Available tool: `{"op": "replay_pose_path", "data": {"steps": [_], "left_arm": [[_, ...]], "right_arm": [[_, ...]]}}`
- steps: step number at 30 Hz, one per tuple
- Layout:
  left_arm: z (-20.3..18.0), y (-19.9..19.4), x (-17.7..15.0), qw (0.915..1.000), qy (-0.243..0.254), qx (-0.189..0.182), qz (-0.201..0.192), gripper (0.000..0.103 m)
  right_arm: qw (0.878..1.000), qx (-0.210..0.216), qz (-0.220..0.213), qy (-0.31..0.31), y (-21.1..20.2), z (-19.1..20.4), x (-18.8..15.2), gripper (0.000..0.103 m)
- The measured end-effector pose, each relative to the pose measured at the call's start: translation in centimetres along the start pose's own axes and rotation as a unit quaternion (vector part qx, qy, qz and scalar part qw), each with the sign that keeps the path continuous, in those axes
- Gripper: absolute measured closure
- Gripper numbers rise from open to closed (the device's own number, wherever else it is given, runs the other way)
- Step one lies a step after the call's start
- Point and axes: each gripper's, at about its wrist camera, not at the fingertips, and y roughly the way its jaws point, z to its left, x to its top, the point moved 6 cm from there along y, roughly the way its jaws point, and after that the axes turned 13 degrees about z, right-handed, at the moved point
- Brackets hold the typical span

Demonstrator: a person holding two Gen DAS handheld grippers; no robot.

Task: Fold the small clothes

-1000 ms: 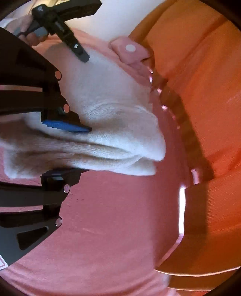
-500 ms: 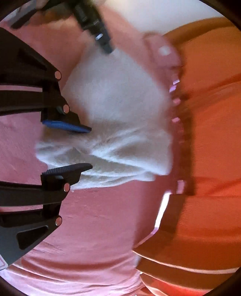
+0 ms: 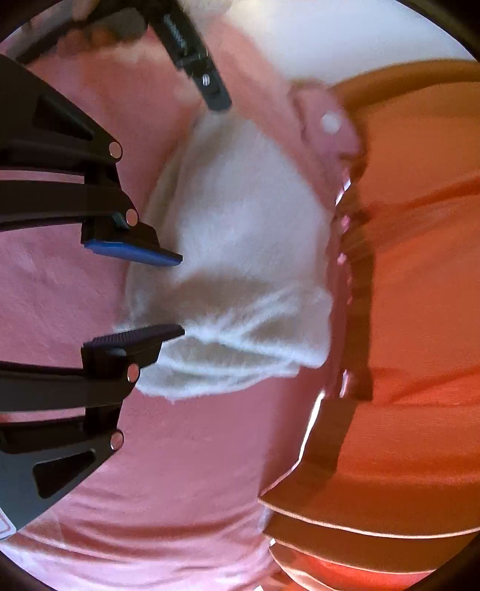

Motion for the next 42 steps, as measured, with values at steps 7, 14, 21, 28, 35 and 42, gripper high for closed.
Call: {"op": "replay_pose_path", "data": {"steps": [7,14,21,28,35,42], "left_arm": [[0.3,3.5,-0.7,0.9961,0.017,0.061,0.062,0.032],[-0.1,-2.4,-0.4,0.9981,0.041,0.033,-0.031,0.022],[0.2,0.2,0.0,0.9955,0.049,0.081,-0.003,0.021],[-1.4,-1.5,-3.2,0.9945,0.084,0.06,-0.014,0.016],[-3.5,-2.0,-7.4,0.9926,0.108,0.053,-0.011,0.009],[-3.4,-1.2,-11.0,0.9919,0.103,0.075,0.0,0.009]], "right_arm": [[0.998,0.02,0.049,0.027,3.9,-2.3,1.0,0.064],[0.996,0.038,0.064,0.042,4.2,-2.9,1.5,0.056],[0.991,0.067,0.072,0.095,4.2,-4.0,1.0,0.043],[0.997,0.015,-0.011,0.076,-2.4,-0.9,-2.8,0.033],[0.996,-0.027,-0.007,0.08,-3.0,-0.1,-8.7,0.021],[0.992,-0.027,0.021,0.121,-2.3,-0.5,-12.7,0.02]]}}
